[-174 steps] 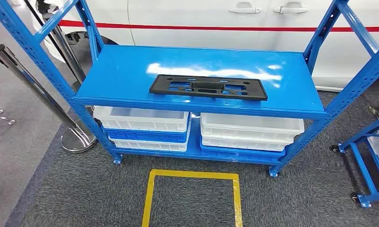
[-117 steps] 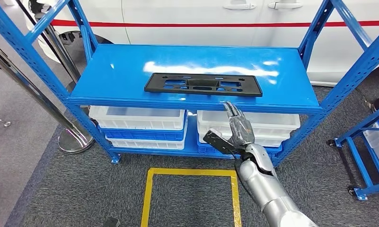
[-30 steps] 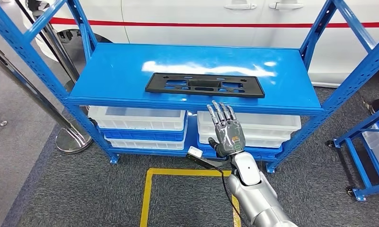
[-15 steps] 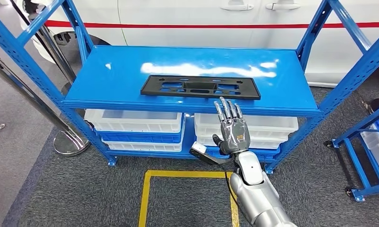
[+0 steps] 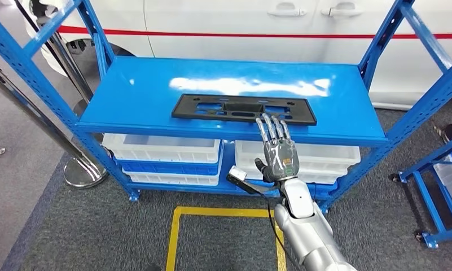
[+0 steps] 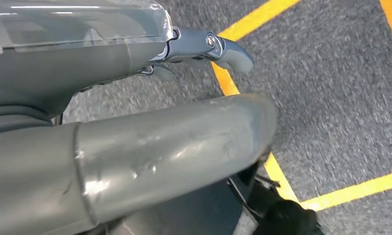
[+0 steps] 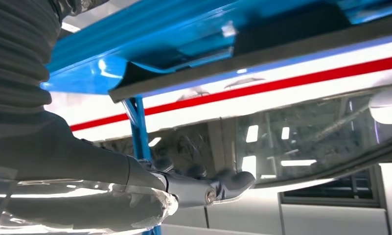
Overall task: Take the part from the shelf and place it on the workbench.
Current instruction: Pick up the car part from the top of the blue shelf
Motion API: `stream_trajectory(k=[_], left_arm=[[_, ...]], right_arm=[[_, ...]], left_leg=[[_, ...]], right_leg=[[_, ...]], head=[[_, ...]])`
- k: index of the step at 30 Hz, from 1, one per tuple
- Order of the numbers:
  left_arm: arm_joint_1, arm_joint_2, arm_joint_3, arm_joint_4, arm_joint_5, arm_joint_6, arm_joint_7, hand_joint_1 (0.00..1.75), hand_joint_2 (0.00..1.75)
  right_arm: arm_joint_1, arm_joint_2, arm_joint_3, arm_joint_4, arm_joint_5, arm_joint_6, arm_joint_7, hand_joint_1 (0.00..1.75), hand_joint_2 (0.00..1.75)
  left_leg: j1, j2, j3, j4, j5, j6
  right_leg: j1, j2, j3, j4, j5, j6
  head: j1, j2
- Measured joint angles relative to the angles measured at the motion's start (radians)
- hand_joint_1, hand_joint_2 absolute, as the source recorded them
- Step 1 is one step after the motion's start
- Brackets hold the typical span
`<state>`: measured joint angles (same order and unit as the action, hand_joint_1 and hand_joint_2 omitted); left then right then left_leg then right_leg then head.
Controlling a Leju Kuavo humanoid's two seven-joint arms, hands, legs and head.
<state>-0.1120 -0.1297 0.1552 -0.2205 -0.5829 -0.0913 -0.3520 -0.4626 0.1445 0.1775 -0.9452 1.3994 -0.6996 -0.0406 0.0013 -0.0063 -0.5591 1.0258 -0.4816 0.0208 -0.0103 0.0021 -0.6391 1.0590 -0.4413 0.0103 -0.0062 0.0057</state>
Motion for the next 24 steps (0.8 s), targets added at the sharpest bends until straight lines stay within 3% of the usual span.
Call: stream_trajectory(k=[4,5,7,9,10,11,13,14,18,20,23,24], left_arm=[[-0.002,-0.001,-0.002,0.000,0.000,-0.001,0.000,0.00,0.00],[-0.003,-0.001,-0.002,0.000,0.000,-0.001,0.000,0.00,0.00],[-0.004,-0.001,-0.002,0.000,0.000,-0.002,0.001,0.00,0.00],[-0.002,-0.001,-0.002,0.000,0.000,-0.003,0.002,0.00,0.00],[-0.001,-0.001,-0.002,0.000,0.000,-0.003,0.002,0.00,0.00],[-0.001,-0.001,-0.002,0.000,0.000,-0.003,0.002,0.00,0.00],[-0.002,0.000,-0.002,0.000,0.000,-0.004,0.002,0.00,0.00],[-0.004,0.000,-0.002,0.000,0.000,-0.004,0.002,0.00,0.00],[-0.007,0.000,-0.002,0.000,0.001,-0.004,0.001,0.00,0.00],[-0.008,-0.001,-0.002,0.000,0.002,-0.005,0.000,0.00,0.00],[-0.010,-0.002,-0.002,0.000,0.003,-0.006,0.000,0.00,0.00],[-0.009,-0.002,-0.002,0.000,0.003,-0.006,0.000,0.00,0.00]], right_arm=[[-0.007,0.000,0.000,0.007,-0.001,0.000,0.000,0.00,1.75],[-0.010,0.000,0.000,0.008,-0.001,0.000,0.000,0.00,1.75],[-0.015,0.000,0.000,0.011,-0.001,0.000,0.000,0.00,1.75],[-0.016,0.000,0.000,0.016,-0.002,0.000,0.002,0.00,1.75],[-0.016,0.000,0.000,0.018,-0.002,0.000,0.004,0.00,1.75],[-0.016,0.000,0.000,0.019,-0.003,0.000,0.004,0.00,1.75],[-0.019,0.000,0.000,0.021,-0.007,0.000,0.005,0.00,1.75],[-0.021,0.000,0.000,0.021,-0.010,0.000,0.006,0.00,1.75],[-0.025,0.000,0.000,0.022,-0.020,0.000,0.010,0.00,1.75],[-0.028,0.000,0.000,0.022,-0.030,-0.001,0.009,0.00,1.75],[-0.027,0.000,0.000,0.023,-0.038,-0.001,0.003,0.00,1.75],[-0.024,0.000,0.000,0.023,-0.039,-0.001,0.001,0.00,1.75]], left_leg=[[0.002,0.001,-0.007,0.023,-0.022,-0.018],[0.003,0.001,-0.024,0.062,-0.042,-0.023],[0.005,0.001,-0.093,0.187,-0.087,-0.029],[0.006,0.001,-0.154,0.273,-0.095,-0.030],[0.006,0.001,-0.161,0.265,-0.072,-0.028],[0.005,0.001,-0.147,0.218,-0.032,-0.023],[0.000,0.002,-0.096,0.086,0.040,-0.009],[-0.004,0.001,-0.074,0.037,0.056,-0.002],[-0.010,0.000,-0.048,-0.011,0.055,0.011],[-0.003,0.001,-0.027,-0.034,0.059,0.020],[0.000,0.002,-0.011,-0.043,0.054,0.027],[0.000,0.002,-0.008,-0.041,0.050,0.028]], right_leg=[[-0.001,0.002,0.011,-0.011,-0.003,-0.024],[-0.002,0.001,0.016,-0.014,-0.004,-0.029],[-0.001,0.000,0.023,-0.015,-0.010,-0.037],[0.002,0.000,0.029,-0.015,-0.016,-0.040],[0.004,0.001,0.033,-0.015,-0.019,-0.040],[0.005,0.002,0.039,-0.015,-0.023,-0.040],[0.008,0.003,0.051,-0.015,-0.032,-0.037],[0.008,0.004,0.053,-0.015,-0.035,-0.033],[0.005,0.003,0.061,-0.023,-0.042,-0.013],[0.005,0.003,0.048,0.020,-0.068,-0.004],[0.000,0.002,-0.053,0.196,-0.131,0.006],[-0.001,0.002,-0.081,0.232,-0.131,0.009]], head=[[0.000,0.000],[-0.001,0.000],[-0.001,0.000],[-0.001,0.000],[-0.001,0.000],[-0.001,0.000],[-0.001,0.000],[-0.001,0.000],[-0.001,0.000],[0.000,0.000],[0.000,0.000],[0.000,0.000]])
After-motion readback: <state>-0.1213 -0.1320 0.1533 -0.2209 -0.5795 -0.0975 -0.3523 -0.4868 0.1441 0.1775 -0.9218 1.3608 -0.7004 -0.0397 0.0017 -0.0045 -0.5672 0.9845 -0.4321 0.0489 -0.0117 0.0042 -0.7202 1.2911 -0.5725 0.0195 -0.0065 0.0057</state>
